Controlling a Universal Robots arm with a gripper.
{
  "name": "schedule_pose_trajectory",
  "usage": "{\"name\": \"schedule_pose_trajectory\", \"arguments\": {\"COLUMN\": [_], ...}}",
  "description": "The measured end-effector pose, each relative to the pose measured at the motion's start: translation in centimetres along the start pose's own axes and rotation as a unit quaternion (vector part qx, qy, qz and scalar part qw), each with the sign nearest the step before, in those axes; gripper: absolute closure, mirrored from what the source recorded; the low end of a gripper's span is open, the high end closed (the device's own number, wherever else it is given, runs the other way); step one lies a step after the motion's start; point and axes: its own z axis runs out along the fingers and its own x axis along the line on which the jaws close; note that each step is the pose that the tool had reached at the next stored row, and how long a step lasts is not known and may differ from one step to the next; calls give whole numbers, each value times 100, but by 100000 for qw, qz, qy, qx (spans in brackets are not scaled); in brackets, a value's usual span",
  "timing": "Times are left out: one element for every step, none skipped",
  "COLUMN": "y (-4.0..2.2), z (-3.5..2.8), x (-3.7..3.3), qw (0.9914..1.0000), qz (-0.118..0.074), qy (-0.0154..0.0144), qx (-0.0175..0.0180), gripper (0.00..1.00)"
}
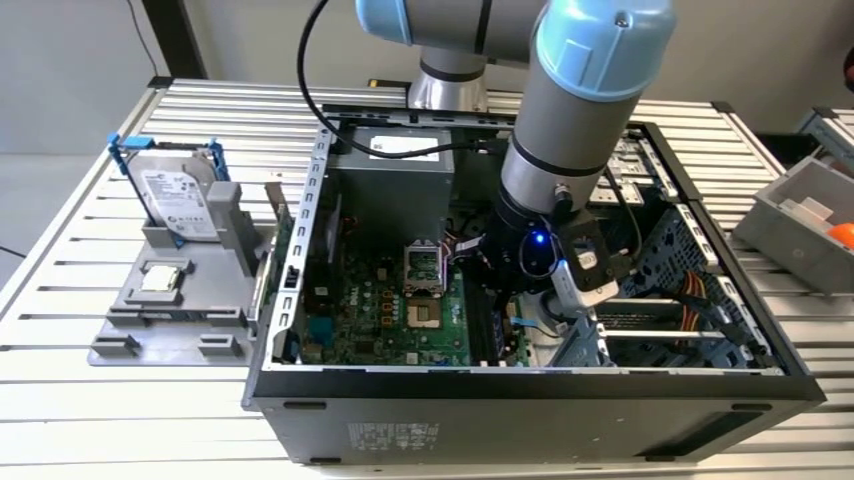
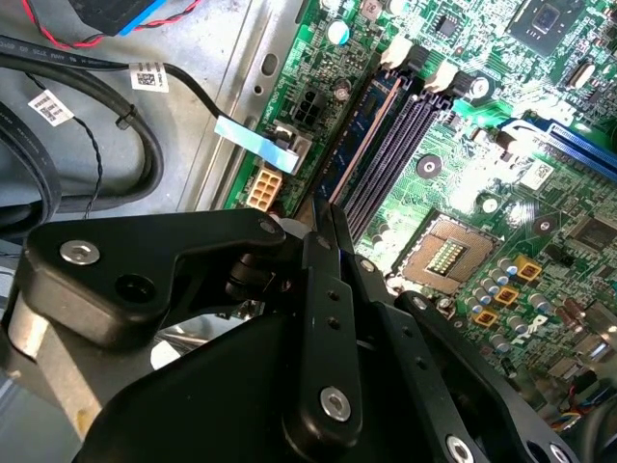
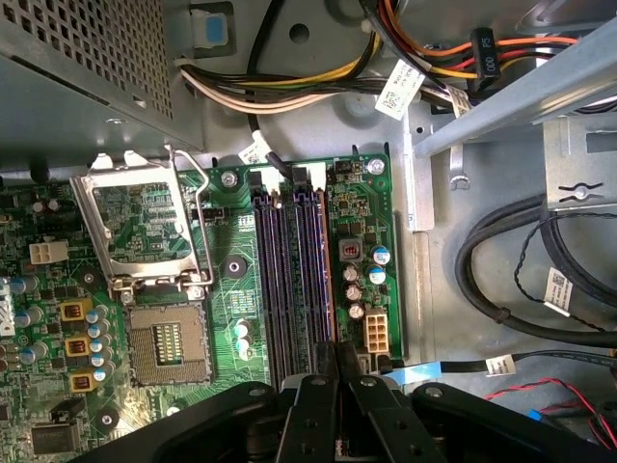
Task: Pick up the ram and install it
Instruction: 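Press down the ram until it locks into place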
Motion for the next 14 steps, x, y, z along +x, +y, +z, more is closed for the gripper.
{"name": "schedule_pose_trajectory", "arguments": {"y": [0, 0, 0, 0, 1, 4, 3, 2, 0, 0, 1, -1, 0, -1], "z": [0, 1, 1, 1, 2, 11, 8, 6, 2, 2, 1, -16, -47, -85], "x": [0, 0, 0, 0, 0, 0, 0, 0, 0, 0, 0, 0, 0, 1], "qw": [100000, 100000, 100000, 100000, 100000, 100000, 100000, 100000, 100000, 100000, 100000, 100000, 100000, 100000], "qz": [-1, 0, 2, 0, -1, 2, 1, 1, 1, 0, 2, 2, 0, 2], "qy": [0, 0, 1, -1, 1, -20, -11, -10, 0, -1, -15, -14, -17, -17], "qx": [-2, -5, -4, -2, -35, -142, -86, -59, -8, -11, 80, 168, 246, 281], "gripper": [100, 100, 100, 100, 100, 0, 0, 0, 0, 0, 0, 0, 0, 0]}}
